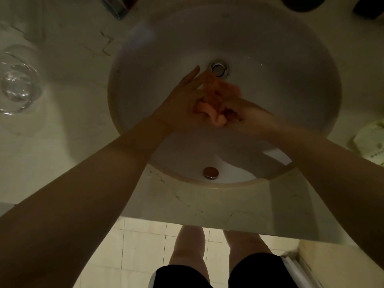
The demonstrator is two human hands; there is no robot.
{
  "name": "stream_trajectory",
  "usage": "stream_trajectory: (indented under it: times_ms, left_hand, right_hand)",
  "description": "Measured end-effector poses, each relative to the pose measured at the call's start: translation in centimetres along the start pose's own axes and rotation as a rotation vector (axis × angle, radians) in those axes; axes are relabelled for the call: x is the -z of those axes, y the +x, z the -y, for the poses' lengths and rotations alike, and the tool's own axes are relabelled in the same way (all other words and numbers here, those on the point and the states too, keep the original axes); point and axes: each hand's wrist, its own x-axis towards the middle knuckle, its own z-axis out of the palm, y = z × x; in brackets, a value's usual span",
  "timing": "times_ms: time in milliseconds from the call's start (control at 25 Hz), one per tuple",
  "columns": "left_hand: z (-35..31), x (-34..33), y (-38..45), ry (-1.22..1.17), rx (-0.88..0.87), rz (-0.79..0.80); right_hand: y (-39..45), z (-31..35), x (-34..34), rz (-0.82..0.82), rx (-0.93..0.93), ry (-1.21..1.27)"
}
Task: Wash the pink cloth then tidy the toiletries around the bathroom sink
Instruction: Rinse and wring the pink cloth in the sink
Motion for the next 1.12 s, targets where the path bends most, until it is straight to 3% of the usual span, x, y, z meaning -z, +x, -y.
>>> stream_trajectory:
  times_ms: [80, 160, 280, 400, 480, 600, 760, 960, 1120]
  left_hand:
    - [-0.1, 0.8, 0.4, -0.150, 0.077, 0.060]
    - [-0.2, 0.7, 0.1, -0.262, 0.324, 0.101]
    - [0.1, -0.2, 0.2, -0.379, 0.599, 0.053]
    - [0.5, -0.9, 1.7, -0.490, 0.771, -0.036]
    - [0.6, -1.4, 2.8, -0.411, 0.886, -0.099]
    - [0.5, -2.5, 3.5, -0.283, 1.017, -0.172]
    - [-0.2, -2.6, 4.6, -0.361, 1.093, -0.085]
    - [0.0, -1.8, 4.7, -0.405, 1.141, 0.230]
    - [-1.8, -2.0, 4.0, -0.433, 1.045, 0.265]
  right_hand:
    - [0.5, 0.1, 0.6, 0.038, -0.023, 0.040]
    - [0.9, 0.1, 1.1, 0.000, -0.038, 0.214]
    - [1.5, -1.0, 1.0, -0.118, -0.101, 0.298]
    - [3.0, -2.1, 0.5, -0.300, -0.321, 0.409]
    - [4.4, -2.5, 0.6, -0.418, -0.471, 0.336]
    - [5.6, -2.6, 0.2, -0.479, -0.513, 0.038]
    - [5.6, -1.9, 0.7, -0.340, -0.484, 0.205]
    - [4.5, -1.9, 1.2, -0.072, -0.546, 0.126]
    - [2.5, -1.4, 1.1, 0.008, -0.425, 0.060]
